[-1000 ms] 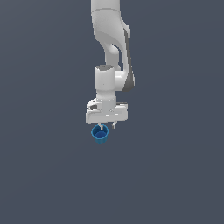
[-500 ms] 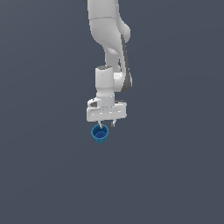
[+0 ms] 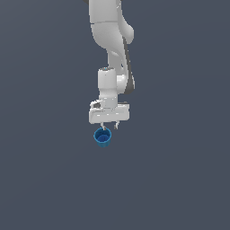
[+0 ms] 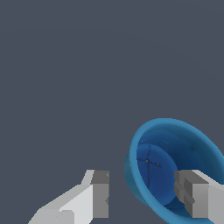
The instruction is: Pick up the object and move it to a goal position.
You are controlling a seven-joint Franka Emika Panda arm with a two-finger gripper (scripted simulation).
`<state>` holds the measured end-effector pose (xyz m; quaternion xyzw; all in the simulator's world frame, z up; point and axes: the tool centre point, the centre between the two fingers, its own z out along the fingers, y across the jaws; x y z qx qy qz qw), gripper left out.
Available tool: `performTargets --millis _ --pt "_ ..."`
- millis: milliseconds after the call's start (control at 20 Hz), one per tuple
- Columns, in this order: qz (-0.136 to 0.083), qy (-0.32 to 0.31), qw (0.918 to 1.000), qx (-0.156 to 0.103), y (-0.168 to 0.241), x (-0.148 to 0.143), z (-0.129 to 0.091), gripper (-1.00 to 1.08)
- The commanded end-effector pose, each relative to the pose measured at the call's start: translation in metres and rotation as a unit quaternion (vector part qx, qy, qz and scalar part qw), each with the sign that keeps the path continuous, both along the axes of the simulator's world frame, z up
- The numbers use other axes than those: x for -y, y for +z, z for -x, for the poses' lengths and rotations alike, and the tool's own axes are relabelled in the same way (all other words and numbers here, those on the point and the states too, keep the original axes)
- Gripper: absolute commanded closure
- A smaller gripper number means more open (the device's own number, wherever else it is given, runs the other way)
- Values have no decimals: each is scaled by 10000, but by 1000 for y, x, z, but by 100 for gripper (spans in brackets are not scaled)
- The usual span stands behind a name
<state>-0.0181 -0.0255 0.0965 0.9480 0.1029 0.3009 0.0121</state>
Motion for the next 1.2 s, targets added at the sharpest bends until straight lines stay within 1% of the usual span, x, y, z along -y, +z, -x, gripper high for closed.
performTargets --millis 0,250,650,900,950,1150 --pt "1 5 10000 18 0 0 0 -20" --pt "0 2 10000 8 -3 0 -2 -20" --pt "9 6 10000 17 -22 -1 -14 -20" --pt "2 6 10000 21 -24 -1 -17 -20" --pt "2 6 10000 21 -24 -1 -17 108" --pt "2 6 10000 21 -24 -1 -17 108"
